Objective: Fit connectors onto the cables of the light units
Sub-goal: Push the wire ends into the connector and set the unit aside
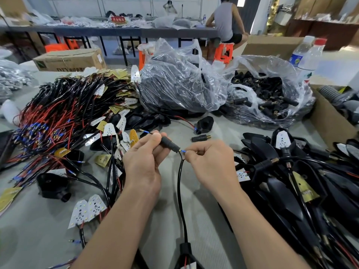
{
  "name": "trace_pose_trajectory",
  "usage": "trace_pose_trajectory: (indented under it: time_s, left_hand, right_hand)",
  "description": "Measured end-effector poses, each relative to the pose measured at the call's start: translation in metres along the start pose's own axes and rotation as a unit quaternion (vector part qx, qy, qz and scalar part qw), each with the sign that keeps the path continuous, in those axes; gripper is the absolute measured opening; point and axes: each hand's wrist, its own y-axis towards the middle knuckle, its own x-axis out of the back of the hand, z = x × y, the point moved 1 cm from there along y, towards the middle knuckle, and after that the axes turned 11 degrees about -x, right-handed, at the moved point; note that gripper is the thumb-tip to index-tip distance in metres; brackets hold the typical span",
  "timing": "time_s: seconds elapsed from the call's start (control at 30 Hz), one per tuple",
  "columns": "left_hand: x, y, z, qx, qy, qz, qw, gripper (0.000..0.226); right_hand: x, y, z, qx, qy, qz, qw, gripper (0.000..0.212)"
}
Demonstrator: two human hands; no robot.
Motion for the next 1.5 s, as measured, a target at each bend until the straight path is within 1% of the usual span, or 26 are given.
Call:
trace_pose_trajectory:
  time_s: [0.2, 0.3, 0.37, 0.43, 0.47, 0.5, 0.57, 0.6, 0.63, 0.7, 0.77, 0.87, 0.9, 0.97, 1.1, 1.2, 1.27, 1.43, 1.5]
  left_hand:
    - [-0.003, -0.006, 0.001, -0.038, 0.031, -0.01, 0.999, 0.015]
    - [-0.004, -0.006, 0.004, -0.048, 0.037, -0.002, 0.998, 0.017]
    - [-0.004, -0.004, 0.004, -0.035, 0.022, 0.003, 0.999, 0.017]
    - [-0.004, 0.0, 0.003, -0.008, 0.0, 0.005, 1.0, 0.012]
    - [-0.003, 0.003, 0.002, 0.004, -0.011, 0.003, 1.0, 0.011]
    - [-0.002, 0.006, 0.001, 0.015, -0.021, 0.0, 1.0, 0.01]
    - [0.0, 0.01, 0.0, 0.035, -0.035, -0.01, 0.999, 0.009]
    - [0.001, 0.011, 0.0, 0.042, -0.04, -0.011, 0.998, 0.008]
    - [0.001, 0.012, 0.0, 0.048, -0.042, -0.009, 0.998, 0.008]
    - [0.001, 0.013, 0.003, 0.051, -0.044, -0.005, 0.998, 0.007]
    - [0.002, 0.013, 0.004, 0.049, -0.046, -0.004, 0.998, 0.007]
    - [0.003, 0.012, 0.004, 0.044, -0.044, -0.011, 0.998, 0.011]
    - [0.004, 0.013, 0.003, 0.043, -0.045, -0.016, 0.998, 0.01]
    - [0.006, 0.013, 0.002, 0.041, -0.043, -0.026, 0.998, 0.007]
    - [0.006, 0.012, 0.001, 0.039, -0.038, -0.022, 0.998, 0.009]
    - [0.004, 0.009, 0.002, 0.034, -0.029, -0.005, 0.999, 0.008]
    - [0.002, 0.008, 0.004, 0.031, -0.035, 0.005, 0.999, 0.009]
    - [0.0, 0.005, 0.006, 0.053, -0.061, 0.043, 0.996, 0.011]
    - [-0.001, 0.005, 0.004, 0.068, -0.072, 0.056, 0.994, 0.013]
  right_hand:
    - [-0.007, -0.004, 0.002, -0.022, -0.016, -0.008, 1.0, 0.007]
    - [-0.008, -0.007, 0.005, -0.018, -0.032, -0.008, 0.999, 0.012]
    - [-0.006, -0.008, 0.006, -0.019, -0.018, 0.014, 1.0, 0.017]
    - [-0.002, -0.007, 0.009, -0.033, 0.037, 0.042, 0.998, 0.017]
    - [0.001, -0.006, 0.01, -0.048, 0.089, 0.055, 0.993, 0.015]
    - [0.003, -0.005, 0.012, -0.068, 0.159, 0.066, 0.983, 0.013]
    - [0.008, -0.003, 0.012, -0.105, 0.294, 0.089, 0.946, 0.012]
    - [0.01, -0.001, 0.012, -0.113, 0.328, 0.097, 0.933, 0.011]
    - [0.011, -0.001, 0.011, -0.114, 0.334, 0.104, 0.93, 0.01]
    - [0.012, -0.002, 0.009, -0.106, 0.311, 0.117, 0.937, 0.009]
    - [0.009, -0.002, 0.007, -0.101, 0.31, 0.114, 0.938, 0.017]
    - [0.007, -0.003, 0.009, -0.107, 0.364, 0.139, 0.914, 0.016]
    - [0.007, -0.004, 0.01, -0.102, 0.37, 0.148, 0.912, 0.015]
    - [0.007, -0.005, 0.011, -0.086, 0.345, 0.146, 0.923, 0.017]
    - [0.003, -0.007, 0.01, -0.067, 0.254, 0.079, 0.962, 0.012]
    - [0.003, -0.008, 0.01, -0.051, 0.192, 0.054, 0.979, 0.018]
    - [0.002, -0.008, 0.009, -0.061, 0.167, 0.063, 0.982, 0.02]
    - [0.001, -0.006, 0.008, -0.078, 0.173, 0.096, 0.977, 0.013]
    - [0.0, -0.007, 0.008, -0.075, 0.18, 0.09, 0.977, 0.014]
